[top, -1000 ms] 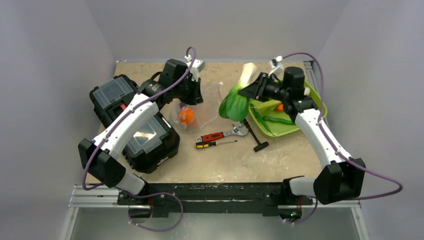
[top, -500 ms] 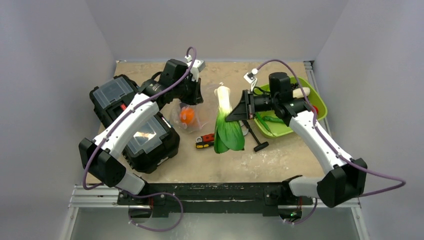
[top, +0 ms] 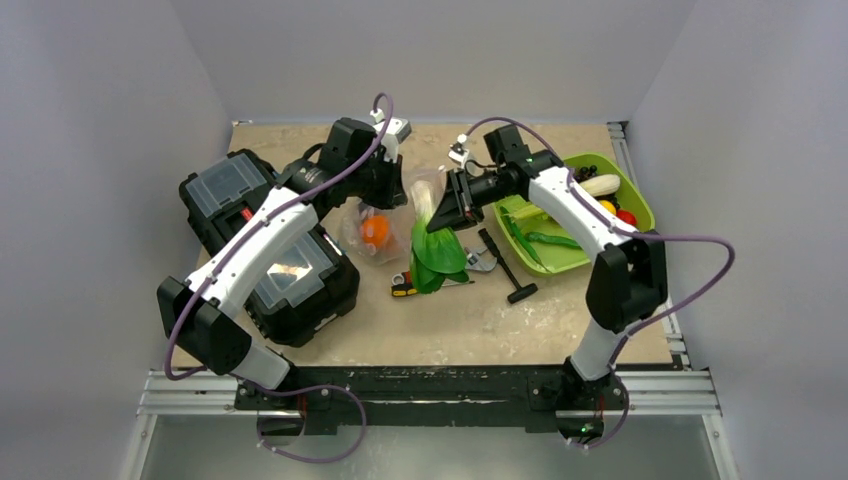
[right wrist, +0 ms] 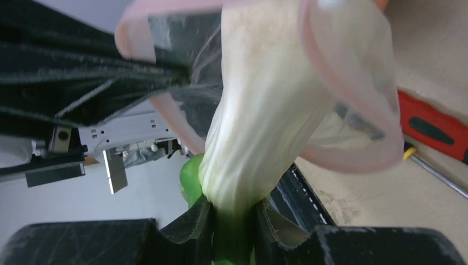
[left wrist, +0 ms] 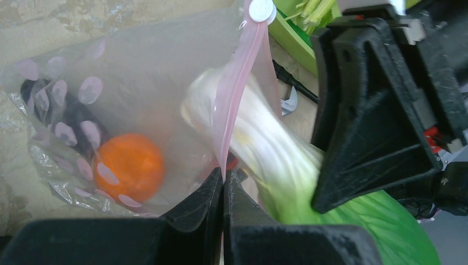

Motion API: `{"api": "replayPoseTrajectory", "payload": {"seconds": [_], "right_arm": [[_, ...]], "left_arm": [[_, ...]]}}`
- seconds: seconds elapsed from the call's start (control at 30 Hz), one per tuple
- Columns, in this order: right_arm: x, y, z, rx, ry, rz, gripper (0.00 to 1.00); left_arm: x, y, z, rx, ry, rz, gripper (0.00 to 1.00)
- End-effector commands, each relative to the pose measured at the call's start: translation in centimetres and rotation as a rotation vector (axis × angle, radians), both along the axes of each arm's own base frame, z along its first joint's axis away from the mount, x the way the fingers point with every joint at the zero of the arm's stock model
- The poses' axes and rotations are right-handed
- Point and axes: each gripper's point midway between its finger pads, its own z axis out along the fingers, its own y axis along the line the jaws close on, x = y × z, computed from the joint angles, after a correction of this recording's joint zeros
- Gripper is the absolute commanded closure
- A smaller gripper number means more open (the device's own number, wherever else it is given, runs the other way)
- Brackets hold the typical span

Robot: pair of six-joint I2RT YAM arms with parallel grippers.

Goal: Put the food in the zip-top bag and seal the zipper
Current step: Place the fake vegetable in the zipper food storage bag.

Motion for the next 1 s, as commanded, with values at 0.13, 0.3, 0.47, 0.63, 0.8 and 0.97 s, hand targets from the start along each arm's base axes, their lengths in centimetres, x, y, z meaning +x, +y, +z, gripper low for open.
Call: {"api": "replayPoseTrajectory", "payload": {"seconds": [0.13,0.3,0.47,0.63,0.8,0.97], "right_arm": [[2.6,2.0,0.4,-0.09,-0.044,0.017,0.75],[4.7,3.2,0.8,-0.079,-0.127,-0.057,0.73],[7.0,3.8,2.6,-0.017,-0.258,-0.191,0.63],[7.3,4.4,2.6,-0.014,-0.333,-0.222,0.5],[5.8,4.1,0.3,-0.137,-0.363,-0.198,0.38],[4.5,2.7,-0.3,-0.226,-0.423,-0.206,0.29]], "left_arm": [[-0.4,-0.6,3.0,-0.049,-0.097,-0.039,1.0],[-0.5,-0.5,3.1,-0.05,-0.098,-0.038,1.0],[-0.4,-0.6,3.1,-0.051,-0.098,-0.038,1.0],[-0.4,-0.5,2.8,-0.045,-0.092,-0.033,1.0],[-0.3,-0.5,2.8,-0.042,-0.091,-0.031,1.0],[-0.2,-0.5,2.6,-0.037,-0.089,-0.029,1.0]]}}
